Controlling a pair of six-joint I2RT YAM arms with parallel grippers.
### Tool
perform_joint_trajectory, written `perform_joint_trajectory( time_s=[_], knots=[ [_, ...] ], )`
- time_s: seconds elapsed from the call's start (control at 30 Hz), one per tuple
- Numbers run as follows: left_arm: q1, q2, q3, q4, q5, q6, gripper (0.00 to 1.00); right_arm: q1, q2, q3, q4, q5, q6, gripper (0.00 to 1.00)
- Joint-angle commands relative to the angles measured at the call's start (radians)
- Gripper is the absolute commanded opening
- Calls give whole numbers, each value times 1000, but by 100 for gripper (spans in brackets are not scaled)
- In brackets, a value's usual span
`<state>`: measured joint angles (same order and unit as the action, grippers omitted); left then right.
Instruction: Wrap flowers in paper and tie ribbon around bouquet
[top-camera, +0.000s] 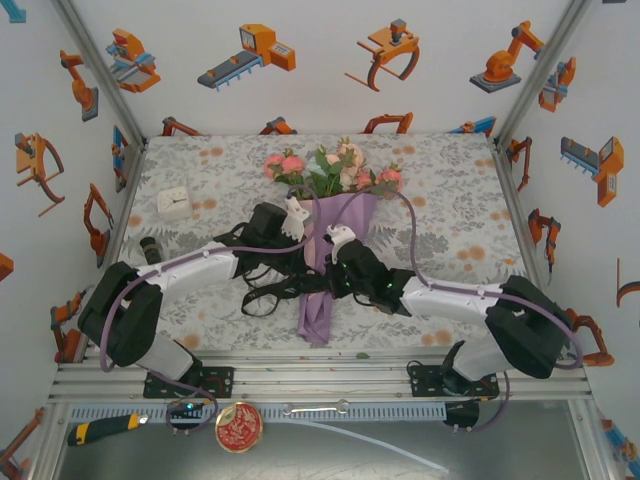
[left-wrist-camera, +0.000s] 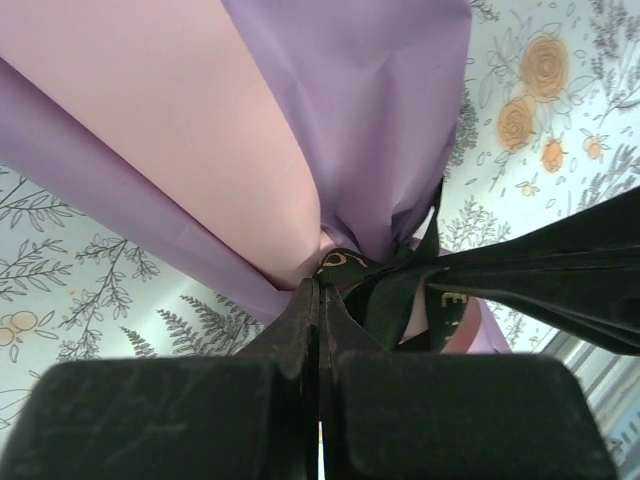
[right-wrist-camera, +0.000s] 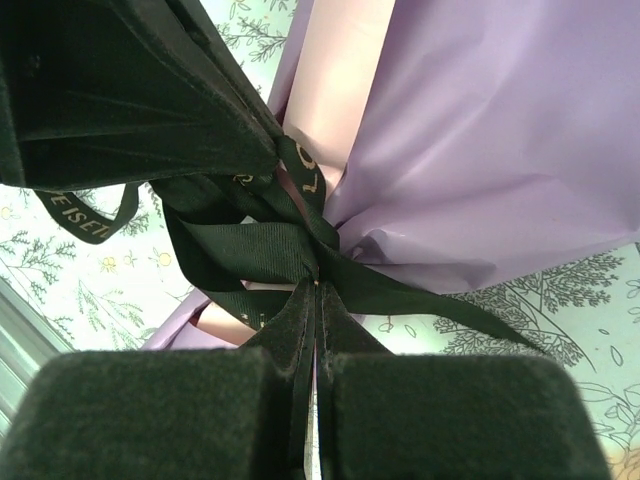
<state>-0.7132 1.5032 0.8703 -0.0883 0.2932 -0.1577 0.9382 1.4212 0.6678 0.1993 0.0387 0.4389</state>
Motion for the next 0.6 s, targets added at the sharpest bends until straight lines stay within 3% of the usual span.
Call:
perform_joint_trajectory(
  time_s=[0.0,0.37,0.57],
  knots=[
    [-2,-63,-14,22,53,-36,0,6,27,56,64,-39,-53,2],
    [-4,-98,-25,-21,56,-70,0,5,84,63,179,116,-108,12],
    [-5,-76,-14,-22,60,-83,0,7,87,49,174,157,-81,30]
  ],
)
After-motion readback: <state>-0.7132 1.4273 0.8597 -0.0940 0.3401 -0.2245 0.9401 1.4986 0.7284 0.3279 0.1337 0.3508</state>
